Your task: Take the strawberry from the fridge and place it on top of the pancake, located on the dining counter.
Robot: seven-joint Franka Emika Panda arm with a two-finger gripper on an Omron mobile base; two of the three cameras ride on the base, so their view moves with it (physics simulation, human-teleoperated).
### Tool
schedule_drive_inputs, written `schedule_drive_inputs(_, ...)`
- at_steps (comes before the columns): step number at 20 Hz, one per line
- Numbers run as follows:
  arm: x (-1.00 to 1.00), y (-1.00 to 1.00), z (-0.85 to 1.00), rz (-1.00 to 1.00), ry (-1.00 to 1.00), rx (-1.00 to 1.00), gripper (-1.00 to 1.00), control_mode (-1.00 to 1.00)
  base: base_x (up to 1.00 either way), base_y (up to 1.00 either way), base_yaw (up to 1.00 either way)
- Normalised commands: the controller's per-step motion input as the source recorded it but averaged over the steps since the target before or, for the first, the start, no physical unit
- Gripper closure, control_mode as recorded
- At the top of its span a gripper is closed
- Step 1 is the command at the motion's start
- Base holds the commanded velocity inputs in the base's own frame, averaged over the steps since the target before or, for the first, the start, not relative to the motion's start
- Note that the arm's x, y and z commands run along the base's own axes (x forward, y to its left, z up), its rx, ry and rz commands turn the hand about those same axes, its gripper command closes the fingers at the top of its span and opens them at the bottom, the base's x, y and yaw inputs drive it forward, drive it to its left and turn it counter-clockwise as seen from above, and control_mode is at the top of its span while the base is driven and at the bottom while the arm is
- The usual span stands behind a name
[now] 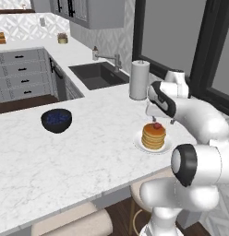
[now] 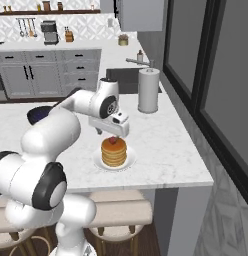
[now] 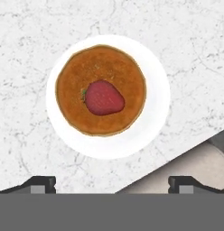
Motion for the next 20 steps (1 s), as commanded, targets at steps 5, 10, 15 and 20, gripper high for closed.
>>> schedule_drive_inputs(5,-0.39,0.03,0.10,0.00,-0.06,0.00,-1.00,-1.00,0.00,0.00,0.00)
schedule_drive_inputs(10,-0.26,0.16,0.30,-0.01,-0.04,0.00,-1.00,-1.00,0.00,0.00,0.00)
schedule_drive_inputs(15,-0.22,0.13,0.54,0.00,-0.04,0.00,-1.00,-1.00,0.00,0.00,0.00)
schedule_drive_inputs(20,-0.33,0.02,0.51,-0.01,-0.08,0.00,-1.00,-1.00,0.00,0.00,0.00)
